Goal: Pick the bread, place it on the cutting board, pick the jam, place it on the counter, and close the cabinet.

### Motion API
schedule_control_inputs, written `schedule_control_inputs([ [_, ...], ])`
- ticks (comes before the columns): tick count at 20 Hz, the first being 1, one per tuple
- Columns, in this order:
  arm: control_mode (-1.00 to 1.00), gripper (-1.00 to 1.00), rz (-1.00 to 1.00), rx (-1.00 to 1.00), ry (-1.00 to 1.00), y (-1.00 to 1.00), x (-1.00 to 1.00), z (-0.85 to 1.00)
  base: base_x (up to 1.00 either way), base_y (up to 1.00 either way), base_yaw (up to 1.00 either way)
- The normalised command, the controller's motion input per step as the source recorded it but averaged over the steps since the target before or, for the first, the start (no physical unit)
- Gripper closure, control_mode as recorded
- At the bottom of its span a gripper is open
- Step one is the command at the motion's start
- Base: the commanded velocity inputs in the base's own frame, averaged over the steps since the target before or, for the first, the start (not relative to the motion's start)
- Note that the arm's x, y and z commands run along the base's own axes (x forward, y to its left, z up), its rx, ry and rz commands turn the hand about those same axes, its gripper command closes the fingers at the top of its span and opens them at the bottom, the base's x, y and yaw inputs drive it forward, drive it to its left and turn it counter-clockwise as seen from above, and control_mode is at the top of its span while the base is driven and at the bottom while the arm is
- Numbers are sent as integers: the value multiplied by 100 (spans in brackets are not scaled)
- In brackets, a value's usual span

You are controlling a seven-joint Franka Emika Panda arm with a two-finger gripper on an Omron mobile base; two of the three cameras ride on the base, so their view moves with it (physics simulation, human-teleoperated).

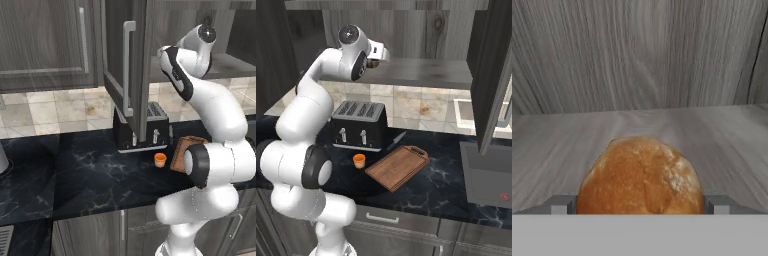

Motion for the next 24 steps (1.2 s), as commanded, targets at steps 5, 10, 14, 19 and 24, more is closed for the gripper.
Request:
schedule_control_inputs([
  [5,-100,100,0,0,-1,-15,-86,0,0,0,0],
  [10,-100,100,0,0,0,-18,-79,0,0,0,0],
  [14,-100,100,0,0,0,-21,-70,0,0,0,0],
  [19,-100,100,0,0,3,-19,-66,0,0,0,0],
  [24,-100,100,0,0,5,-21,-62,0,0,0,0],
])
